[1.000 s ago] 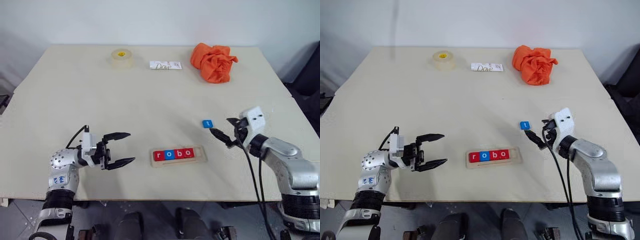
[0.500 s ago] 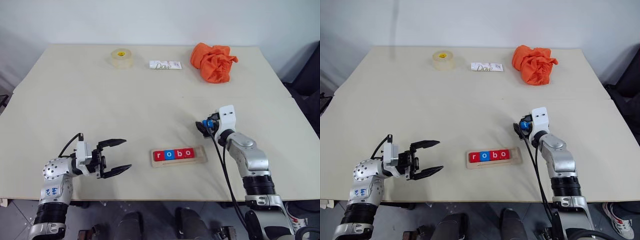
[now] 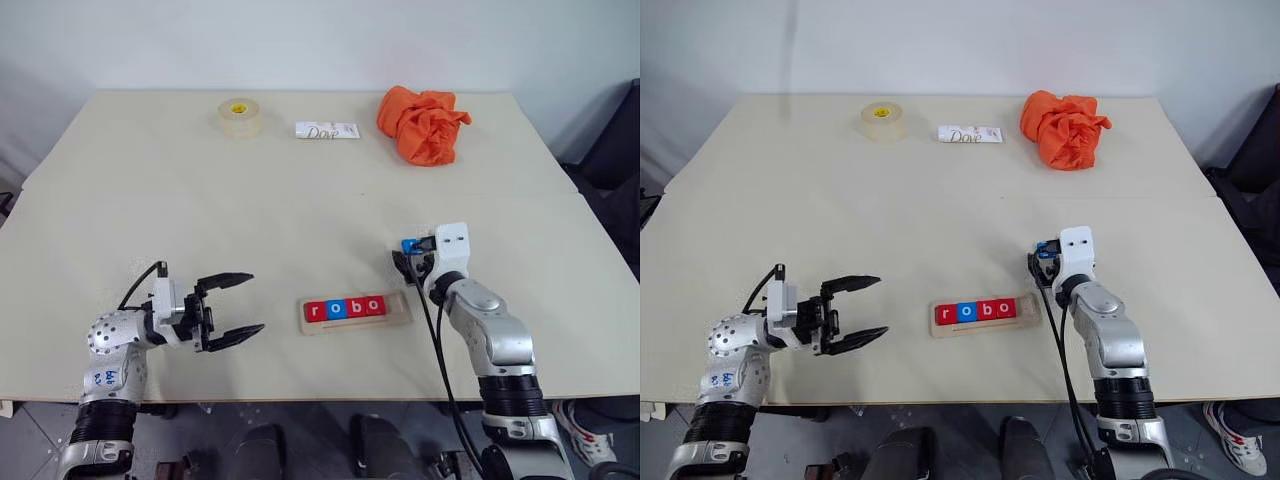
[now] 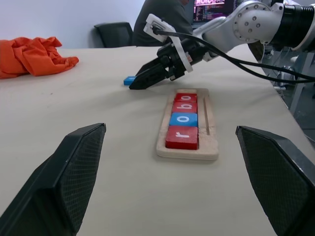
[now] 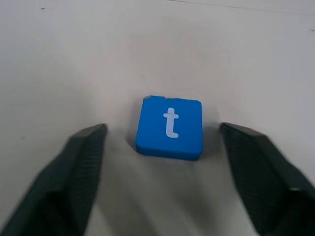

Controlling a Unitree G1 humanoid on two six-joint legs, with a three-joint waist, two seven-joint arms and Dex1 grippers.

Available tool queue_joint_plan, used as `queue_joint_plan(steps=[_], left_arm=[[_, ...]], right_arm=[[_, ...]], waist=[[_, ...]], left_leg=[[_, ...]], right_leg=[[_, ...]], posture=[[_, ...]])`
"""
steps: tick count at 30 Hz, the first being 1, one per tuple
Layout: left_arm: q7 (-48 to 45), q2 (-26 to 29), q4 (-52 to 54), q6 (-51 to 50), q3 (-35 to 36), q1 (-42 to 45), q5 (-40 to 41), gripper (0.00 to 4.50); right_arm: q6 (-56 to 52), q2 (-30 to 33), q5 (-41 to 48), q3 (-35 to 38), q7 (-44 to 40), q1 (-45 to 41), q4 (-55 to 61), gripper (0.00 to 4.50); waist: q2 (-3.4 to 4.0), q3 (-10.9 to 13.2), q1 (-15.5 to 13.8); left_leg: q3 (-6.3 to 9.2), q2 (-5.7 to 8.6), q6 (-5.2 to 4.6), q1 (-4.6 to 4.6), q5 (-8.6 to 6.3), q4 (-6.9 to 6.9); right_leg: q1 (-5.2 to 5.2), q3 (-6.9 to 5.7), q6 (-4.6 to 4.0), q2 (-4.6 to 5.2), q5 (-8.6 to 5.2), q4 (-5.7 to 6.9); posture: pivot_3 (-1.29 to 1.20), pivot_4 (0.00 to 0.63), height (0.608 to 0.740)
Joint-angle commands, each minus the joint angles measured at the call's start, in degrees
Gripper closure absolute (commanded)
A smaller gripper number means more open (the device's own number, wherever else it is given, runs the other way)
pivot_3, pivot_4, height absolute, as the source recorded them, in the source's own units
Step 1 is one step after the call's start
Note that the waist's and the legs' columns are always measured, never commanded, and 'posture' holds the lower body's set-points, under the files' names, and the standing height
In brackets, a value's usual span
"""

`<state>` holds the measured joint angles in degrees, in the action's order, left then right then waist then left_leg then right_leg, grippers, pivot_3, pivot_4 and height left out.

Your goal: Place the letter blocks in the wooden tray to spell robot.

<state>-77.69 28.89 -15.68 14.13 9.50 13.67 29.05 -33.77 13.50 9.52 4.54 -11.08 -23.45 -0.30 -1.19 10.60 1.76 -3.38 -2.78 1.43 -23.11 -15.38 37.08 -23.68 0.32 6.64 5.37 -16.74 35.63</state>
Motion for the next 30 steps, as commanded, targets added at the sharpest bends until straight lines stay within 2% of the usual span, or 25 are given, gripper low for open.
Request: queue_joint_plan(steps=[1,4,5,9,15,18,22,30], left_arm=[[-0.6,-0.2,-0.8,0.6,-0.1,1.1,0.3,0.0],[-0.8,-0.2,-1.4,0.8,-0.2,1.5,0.3,0.0],[-0.9,-0.2,-1.5,0.8,-0.2,1.6,0.3,0.0],[-1.2,0.0,-2.0,0.8,0.0,1.8,0.5,0.0],[-3.6,0.6,-2.4,-0.2,-0.3,2.0,1.2,0.0],[-4.6,0.9,-2.9,-0.6,-0.4,2.5,1.1,0.0],[-6.1,0.7,-4.8,-0.8,-1.1,4.4,0.7,0.0],[-7.0,0.0,-6.4,-1.3,-1.9,6.3,0.3,0.0]], right_arm=[[1.3,-0.4,-0.7,-0.1,0.6,-1.0,-1.7,1.95],[2.0,-0.5,-0.7,0.0,0.5,-1.5,-2.8,2.95],[2.2,-0.5,-0.8,0.0,0.6,-1.5,-2.7,3.03],[1.8,0.5,-0.8,0.9,0.7,-0.5,1.4,3.03],[-8.9,4.3,1.5,4.8,0.9,7.2,21.4,3.03],[-14.1,4.4,2.7,6.7,2.0,10.4,29.0,3.03],[-20.5,2.9,3.6,4.9,3.0,19.7,41.7,3.03],[-22.4,-2.9,3.4,6.0,7.2,24.4,44.8,3.03]], waist=[[0.0,0.0,0.0],[0.0,0.0,0.0],[0.0,0.0,0.0],[0.0,0.0,0.0],[0.01,0.0,-0.3],[0.0,0.0,-0.2],[0.0,0.0,-0.2],[-0.01,0.0,-0.2]], left_leg=[[0.0,0.0,0.0,0.0,0.0,-0.01],[0.0,0.0,0.0,0.0,0.0,0.01],[0.0,0.0,0.0,0.0,0.0,0.01],[0.0,0.0,0.0,0.0,0.0,0.0],[0.02,0.01,-0.02,-0.1,-0.01,-0.04],[0.03,0.01,-0.02,-0.1,-0.02,-0.05],[0.09,-0.03,-0.02,-0.07,-0.01,-0.06],[0.09,-0.02,-0.03,-0.06,-0.01,-0.01]], right_leg=[[0.0,0.0,0.0,-0.01,0.0,0.0],[0.0,0.0,0.0,-0.02,0.0,0.0],[0.0,0.0,0.0,-0.02,0.0,0.0],[0.0,0.0,0.0,-0.02,0.0,0.0],[-0.03,-0.02,0.0,0.02,0.0,-0.08],[-0.02,-0.03,-0.01,0.01,0.0,-0.12],[-0.02,-0.07,-0.06,-0.04,-0.03,-0.09],[0.0,-0.05,-0.05,-0.05,-0.02,-0.1]], posture=[[0.0,0.15,0.74],[0.0,0.15,0.74],[0.0,0.15,0.74],[0.0,0.15,0.74],[0.0,0.15,0.74],[0.0,0.15,0.74],[0.0,0.15,0.74],[0.0,0.15,0.74]])
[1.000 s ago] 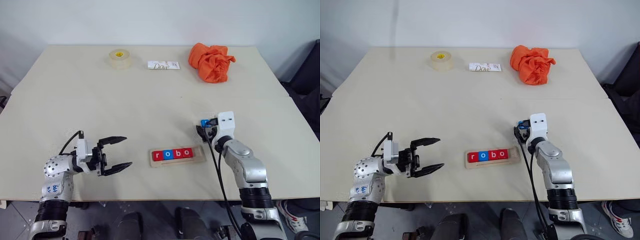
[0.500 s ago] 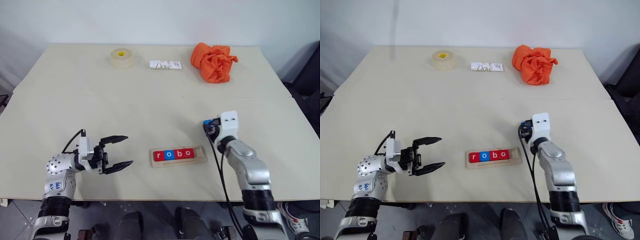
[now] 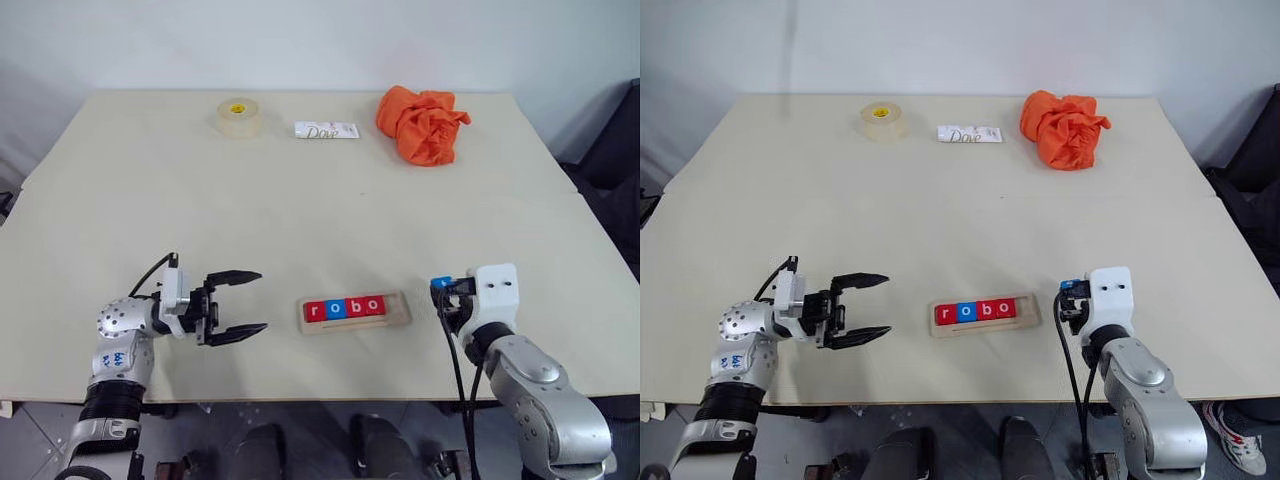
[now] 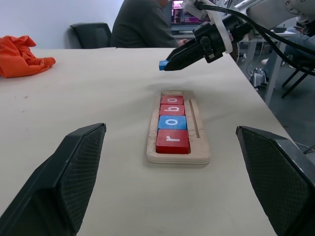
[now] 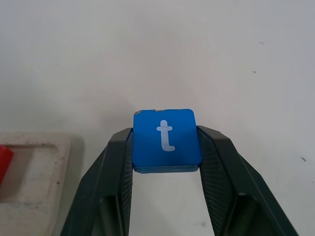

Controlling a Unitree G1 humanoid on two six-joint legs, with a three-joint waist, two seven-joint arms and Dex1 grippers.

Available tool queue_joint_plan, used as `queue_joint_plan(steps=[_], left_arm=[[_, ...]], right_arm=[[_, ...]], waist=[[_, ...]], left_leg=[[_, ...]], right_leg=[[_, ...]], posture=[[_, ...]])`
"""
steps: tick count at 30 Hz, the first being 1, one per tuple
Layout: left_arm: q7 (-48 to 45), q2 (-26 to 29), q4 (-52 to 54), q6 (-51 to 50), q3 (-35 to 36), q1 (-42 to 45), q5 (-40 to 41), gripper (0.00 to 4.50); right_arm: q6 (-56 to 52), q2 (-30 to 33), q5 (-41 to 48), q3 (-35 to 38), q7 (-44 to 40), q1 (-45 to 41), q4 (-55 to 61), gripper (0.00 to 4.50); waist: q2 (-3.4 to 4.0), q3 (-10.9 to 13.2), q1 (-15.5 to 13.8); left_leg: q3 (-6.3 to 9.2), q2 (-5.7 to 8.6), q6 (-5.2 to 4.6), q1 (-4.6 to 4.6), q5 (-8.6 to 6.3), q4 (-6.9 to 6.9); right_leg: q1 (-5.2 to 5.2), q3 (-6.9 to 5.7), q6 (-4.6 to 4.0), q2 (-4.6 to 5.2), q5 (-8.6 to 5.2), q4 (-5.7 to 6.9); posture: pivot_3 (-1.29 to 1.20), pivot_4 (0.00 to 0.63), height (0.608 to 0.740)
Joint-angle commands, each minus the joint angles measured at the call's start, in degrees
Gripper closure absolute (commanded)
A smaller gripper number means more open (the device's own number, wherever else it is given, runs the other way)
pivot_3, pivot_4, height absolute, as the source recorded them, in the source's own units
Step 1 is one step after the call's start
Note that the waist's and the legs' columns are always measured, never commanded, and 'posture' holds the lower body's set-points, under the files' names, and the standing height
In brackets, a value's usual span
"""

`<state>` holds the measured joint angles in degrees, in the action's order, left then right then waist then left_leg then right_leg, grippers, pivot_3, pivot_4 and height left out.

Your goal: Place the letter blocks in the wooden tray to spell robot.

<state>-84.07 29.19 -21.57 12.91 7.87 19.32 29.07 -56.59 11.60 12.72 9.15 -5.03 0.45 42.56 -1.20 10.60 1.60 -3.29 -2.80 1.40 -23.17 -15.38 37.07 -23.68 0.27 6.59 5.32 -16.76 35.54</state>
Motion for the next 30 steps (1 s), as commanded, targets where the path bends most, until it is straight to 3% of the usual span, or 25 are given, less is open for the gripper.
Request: queue_joint_plan(steps=[1,11,17,20,24,30], left_arm=[[-0.7,-0.5,-0.7,0.0,-0.4,0.9,0.2,0.0],[-0.2,-1.5,-0.9,0.1,-0.8,1.5,-0.2,0.0],[0.5,-1.6,0.4,0.0,-0.8,0.3,0.0,0.0],[0.7,-1.6,0.5,0.0,-0.7,-0.1,0.1,0.0],[1.0,-1.9,0.7,0.2,-0.9,-0.5,0.1,0.0],[1.7,-2.9,0.4,0.8,-1.1,-0.2,-0.1,0.0]], right_arm=[[0.2,-1.1,0.4,2.1,1.2,0.8,1.5,3.03],[1.5,-1.7,1.5,2.8,-0.3,1.4,-2.2,3.03],[3.2,0.6,2.5,2.9,-3.5,1.8,-1.8,1.0],[4.7,6.3,4.5,3.0,-9.8,1.9,-0.7,0.03],[10.0,18.0,5.6,2.6,-20.7,2.4,-2.4,0.03],[25.1,36.3,4.5,-0.1,-41.8,0.0,-15.2,0.03]], waist=[[0.0,0.0,0.0],[0.0,0.0,0.0],[0.0,0.0,0.0],[0.0,0.0,0.0],[0.0,0.0,-0.1],[-0.07,0.0,0.0]], left_leg=[[0.0,0.01,0.0,0.0,0.0,-0.01],[0.0,0.01,0.0,-0.01,0.0,-0.02],[0.0,0.01,0.0,-0.02,0.0,-0.02],[0.0,0.01,0.0,-0.02,0.0,-0.03],[0.01,0.02,0.0,-0.01,0.0,-0.01],[0.06,0.04,-0.01,0.0,0.0,0.02]], right_leg=[[0.0,0.0,0.0,0.0,0.0,0.0],[-0.01,0.0,0.0,-0.01,0.0,-0.02],[0.0,0.0,0.0,-0.01,0.0,-0.02],[0.0,0.0,0.0,-0.01,0.0,-0.03],[0.05,-0.01,0.02,-0.01,0.0,-0.09],[0.12,-0.04,0.07,-0.04,0.03,-0.16]], posture=[[0.0,0.15,0.74],[0.0,0.15,0.74],[0.0,0.15,0.74],[0.0,0.15,0.74],[0.0,0.15,0.74],[0.0,0.15,0.74]])
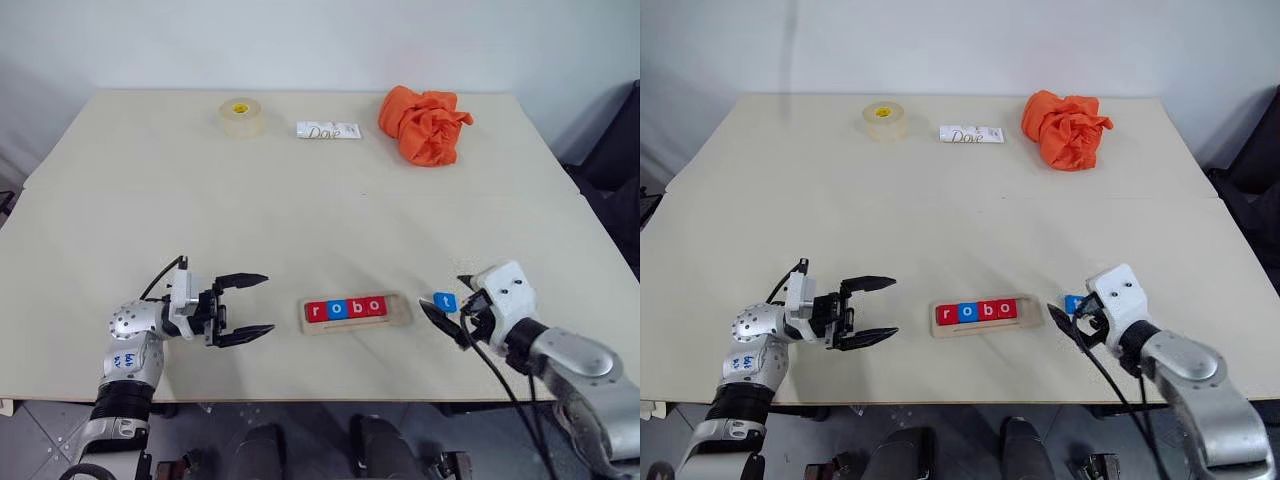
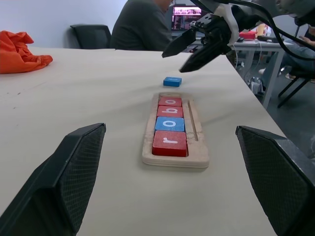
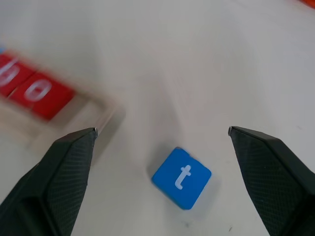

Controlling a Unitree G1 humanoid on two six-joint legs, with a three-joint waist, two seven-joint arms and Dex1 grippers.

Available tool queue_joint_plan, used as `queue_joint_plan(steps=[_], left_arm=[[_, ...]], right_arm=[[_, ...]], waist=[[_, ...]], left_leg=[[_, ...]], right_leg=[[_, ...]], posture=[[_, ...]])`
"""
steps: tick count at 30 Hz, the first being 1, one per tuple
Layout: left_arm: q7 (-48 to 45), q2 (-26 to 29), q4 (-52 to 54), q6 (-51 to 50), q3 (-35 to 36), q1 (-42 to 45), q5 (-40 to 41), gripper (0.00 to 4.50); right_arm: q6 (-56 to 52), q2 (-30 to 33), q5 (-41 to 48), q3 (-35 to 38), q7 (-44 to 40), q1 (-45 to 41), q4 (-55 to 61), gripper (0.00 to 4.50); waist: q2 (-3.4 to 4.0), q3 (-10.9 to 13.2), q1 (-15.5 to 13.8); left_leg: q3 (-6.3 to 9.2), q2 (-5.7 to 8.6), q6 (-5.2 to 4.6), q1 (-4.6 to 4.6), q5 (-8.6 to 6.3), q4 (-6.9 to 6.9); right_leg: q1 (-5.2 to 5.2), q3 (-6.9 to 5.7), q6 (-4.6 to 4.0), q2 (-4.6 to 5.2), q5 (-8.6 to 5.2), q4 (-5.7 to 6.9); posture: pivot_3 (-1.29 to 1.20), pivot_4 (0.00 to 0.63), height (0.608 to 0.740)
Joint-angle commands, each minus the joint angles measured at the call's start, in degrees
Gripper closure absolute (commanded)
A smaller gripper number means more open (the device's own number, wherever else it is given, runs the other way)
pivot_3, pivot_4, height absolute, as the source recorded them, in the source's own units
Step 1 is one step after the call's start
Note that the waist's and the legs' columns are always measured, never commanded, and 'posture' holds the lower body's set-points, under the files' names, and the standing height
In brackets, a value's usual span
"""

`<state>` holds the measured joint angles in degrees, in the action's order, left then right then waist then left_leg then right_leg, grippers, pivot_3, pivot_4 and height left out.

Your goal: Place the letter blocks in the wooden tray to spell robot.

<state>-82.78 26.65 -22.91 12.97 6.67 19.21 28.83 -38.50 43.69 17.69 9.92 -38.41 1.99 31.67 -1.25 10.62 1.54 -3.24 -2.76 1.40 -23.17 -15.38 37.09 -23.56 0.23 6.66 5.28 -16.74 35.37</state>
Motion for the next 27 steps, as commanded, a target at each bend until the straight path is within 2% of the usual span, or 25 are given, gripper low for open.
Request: queue_joint_plan(steps=[1,6,11,16,19,26,27], left_arm=[[0.6,-0.4,1.9,0.8,0.1,-0.1,0.1,0.0],[1.1,-0.6,3.0,1.0,0.1,-1.1,0.1,0.0],[2.8,-0.7,5.5,0.9,0.6,-3.3,0.4,0.0],[4.4,-0.5,8.5,0.8,0.9,-6.1,0.5,0.0],[5.3,-0.4,9.6,0.8,1.1,-7.2,0.6,0.0],[6.2,-0.5,10.3,1.3,1.2,-8.2,0.6,0.0],[6.2,-0.5,10.3,1.3,1.1,-8.2,0.7,0.0]], right_arm=[[9.1,6.2,-0.7,-1.7,-11.0,-2.3,-6.8,0.03],[19.6,11.4,-4.6,-7.5,-20.4,-8.8,-20.0,0.03],[26.5,11.3,-8.4,-13.5,-27.3,-17.5,-34.3,0.03],[30.4,10.0,-10.5,-16.5,-30.3,-22.5,-43.0,0.03],[32.1,9.7,-10.5,-17.3,-32.2,-24.2,-45.9,0.62],[33.0,9.7,-10.8,-17.6,-34.2,-25.9,-48.3,2.96],[33.2,9.7,-10.8,-17.6,-34.3,-26.2,-48.5,3.04]], waist=[[-0.02,0.0,0.0],[-0.05,0.0,0.0],[-0.05,0.0,0.0],[-0.05,0.0,0.0],[-0.06,0.0,0.0],[-0.06,0.0,0.0],[-0.06,0.0,-0.1]], left_leg=[[0.0,0.0,0.0,0.0,0.0,0.01],[-0.02,-0.01,0.0,0.02,0.0,0.03],[-0.06,-0.01,0.0,0.02,0.0,0.04],[-0.06,-0.02,0.01,0.06,0.0,0.09],[-0.06,-0.01,0.01,0.13,0.0,0.12],[-0.06,0.01,0.01,0.13,0.01,0.19],[-0.06,0.01,0.01,0.13,0.01,0.19]], right_leg=[[0.01,0.0,0.01,-0.01,0.01,0.0],[0.0,0.01,0.04,-0.02,0.02,0.0],[-0.02,0.05,0.05,-0.01,0.03,0.03],[0.05,0.05,0.06,0.02,0.04,0.02],[0.11,0.04,0.06,0.05,0.05,0.03],[0.15,0.04,0.07,0.12,0.08,0.06],[0.15,0.05,0.07,0.12,0.08,0.06]], posture=[[0.0,0.15,0.74],[0.0,0.15,0.74],[0.0,0.15,0.74],[0.0,0.15,0.74],[0.0,0.15,0.74],[0.0,0.15,0.74],[0.0,0.15,0.74]])
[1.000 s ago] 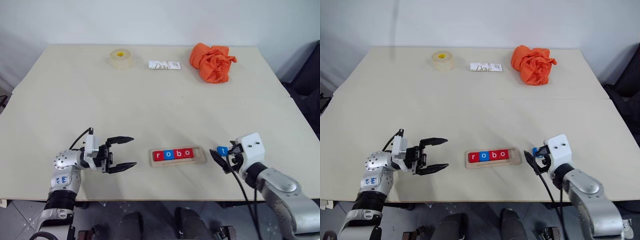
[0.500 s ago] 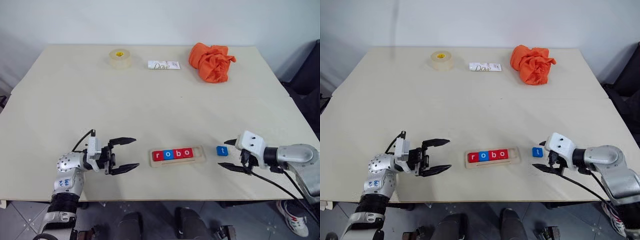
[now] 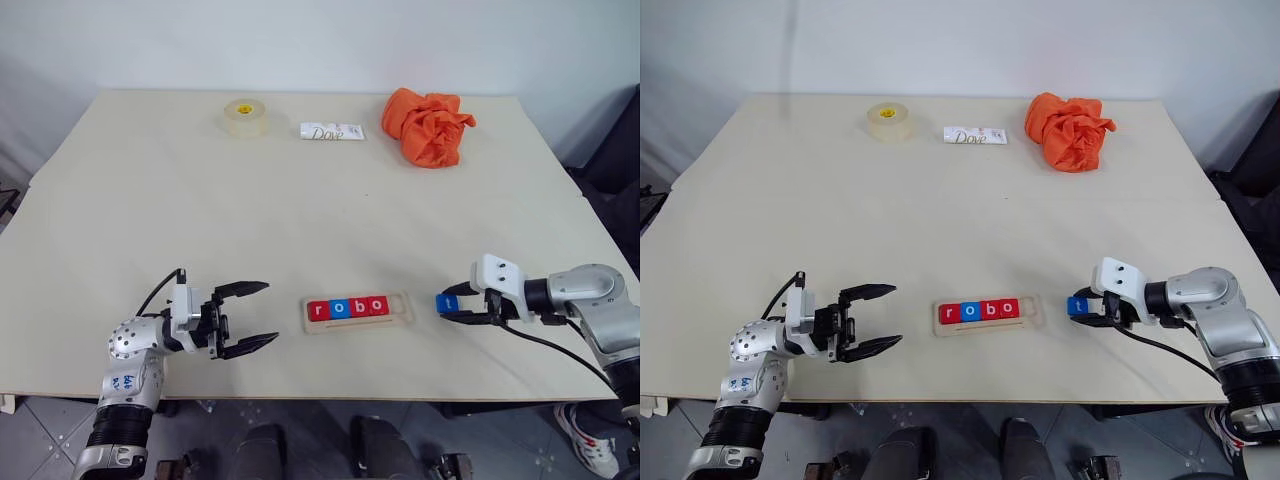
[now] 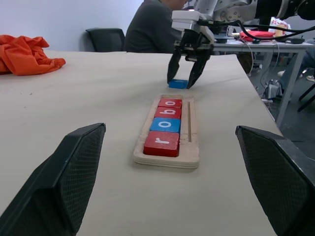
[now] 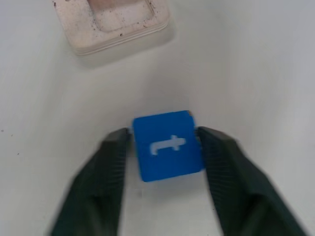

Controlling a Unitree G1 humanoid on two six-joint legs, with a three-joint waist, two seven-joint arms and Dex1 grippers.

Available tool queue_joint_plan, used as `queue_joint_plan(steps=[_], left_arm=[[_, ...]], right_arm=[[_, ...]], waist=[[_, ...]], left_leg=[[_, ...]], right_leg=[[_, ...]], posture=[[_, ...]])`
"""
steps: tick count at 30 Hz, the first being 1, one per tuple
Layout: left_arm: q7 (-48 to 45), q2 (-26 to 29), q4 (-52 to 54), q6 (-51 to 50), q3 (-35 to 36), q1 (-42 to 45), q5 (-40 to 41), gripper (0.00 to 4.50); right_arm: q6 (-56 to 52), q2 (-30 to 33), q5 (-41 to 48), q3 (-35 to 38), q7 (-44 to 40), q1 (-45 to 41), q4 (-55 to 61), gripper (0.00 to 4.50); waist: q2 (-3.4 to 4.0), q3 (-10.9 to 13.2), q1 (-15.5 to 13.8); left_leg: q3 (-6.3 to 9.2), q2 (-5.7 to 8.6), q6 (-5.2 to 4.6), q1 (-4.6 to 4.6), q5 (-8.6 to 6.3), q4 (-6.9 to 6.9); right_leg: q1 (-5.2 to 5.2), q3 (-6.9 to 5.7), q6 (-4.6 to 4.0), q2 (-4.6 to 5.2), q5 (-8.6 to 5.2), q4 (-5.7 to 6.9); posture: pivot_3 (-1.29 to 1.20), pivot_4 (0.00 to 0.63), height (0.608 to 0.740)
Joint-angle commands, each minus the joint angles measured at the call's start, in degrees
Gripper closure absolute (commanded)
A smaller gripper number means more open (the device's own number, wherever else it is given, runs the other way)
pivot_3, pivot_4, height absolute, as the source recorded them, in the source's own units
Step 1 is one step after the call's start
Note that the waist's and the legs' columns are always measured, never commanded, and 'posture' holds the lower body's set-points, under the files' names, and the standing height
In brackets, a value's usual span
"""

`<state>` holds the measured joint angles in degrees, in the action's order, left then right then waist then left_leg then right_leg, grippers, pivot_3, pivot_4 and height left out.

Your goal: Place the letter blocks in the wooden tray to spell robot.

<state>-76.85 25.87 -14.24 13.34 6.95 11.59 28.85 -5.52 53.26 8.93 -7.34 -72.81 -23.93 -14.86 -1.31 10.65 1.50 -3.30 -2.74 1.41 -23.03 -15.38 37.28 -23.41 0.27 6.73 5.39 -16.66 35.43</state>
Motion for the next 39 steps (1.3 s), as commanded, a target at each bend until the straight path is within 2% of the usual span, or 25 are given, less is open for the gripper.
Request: queue_joint_plan(steps=[1,8,13,24,39], left_arm=[[0.3,0.3,1.5,1.1,0.9,-0.5,0.6,0.0],[-0.2,-0.1,-0.7,1.9,0.6,1.0,0.5,0.0],[-0.3,-0.5,-2.0,2.5,0.3,2.0,0.3,0.0],[1.1,-0.6,-0.8,3.4,0.8,0.3,0.4,0.0],[3.2,-0.9,0.6,3.9,0.5,-1.1,0.4,0.0]], right_arm=[[-0.4,0.1,-2.0,-0.2,0.3,-1.0,-1.3,3.04],[-16.8,-1.7,1.0,-2.6,-0.8,-6.9,11.8,3.04],[-22.1,-3.2,0.0,-5.5,-0.4,-9.6,15.7,3.04],[-20.6,-5.0,-2.4,-10.5,-1.6,-12.0,14.8,3.04],[-19.3,-8.3,-4.0,-13.2,-3.3,-13.7,13.5,3.04]], waist=[[0.0,0.0,0.0],[0.01,0.0,0.1],[0.02,0.0,0.0],[0.02,0.0,0.1],[0.02,0.0,0.1]], left_leg=[[0.0,0.0,0.0,0.0,0.0,0.0],[-0.04,-0.05,0.04,-0.02,0.02,-0.07],[-0.03,-0.03,0.05,-0.06,0.01,-0.11],[-0.04,0.0,0.03,-0.11,-0.01,-0.11],[-0.04,-0.01,0.03,-0.1,-0.01,-0.11]], right_leg=[[0.0,0.0,0.0,0.0,0.0,0.0],[-0.16,0.03,-0.05,-0.01,-0.02,0.11],[-0.2,0.0,-0.08,0.01,-0.04,0.09],[-0.22,0.0,-0.08,0.04,-0.04,0.07],[-0.23,-0.01,-0.08,0.03,-0.04,0.07]], posture=[[0.0,0.15,0.74],[0.0,0.15,0.74],[0.0,0.15,0.74],[0.0,0.15,0.74],[0.0,0.15,0.74]])
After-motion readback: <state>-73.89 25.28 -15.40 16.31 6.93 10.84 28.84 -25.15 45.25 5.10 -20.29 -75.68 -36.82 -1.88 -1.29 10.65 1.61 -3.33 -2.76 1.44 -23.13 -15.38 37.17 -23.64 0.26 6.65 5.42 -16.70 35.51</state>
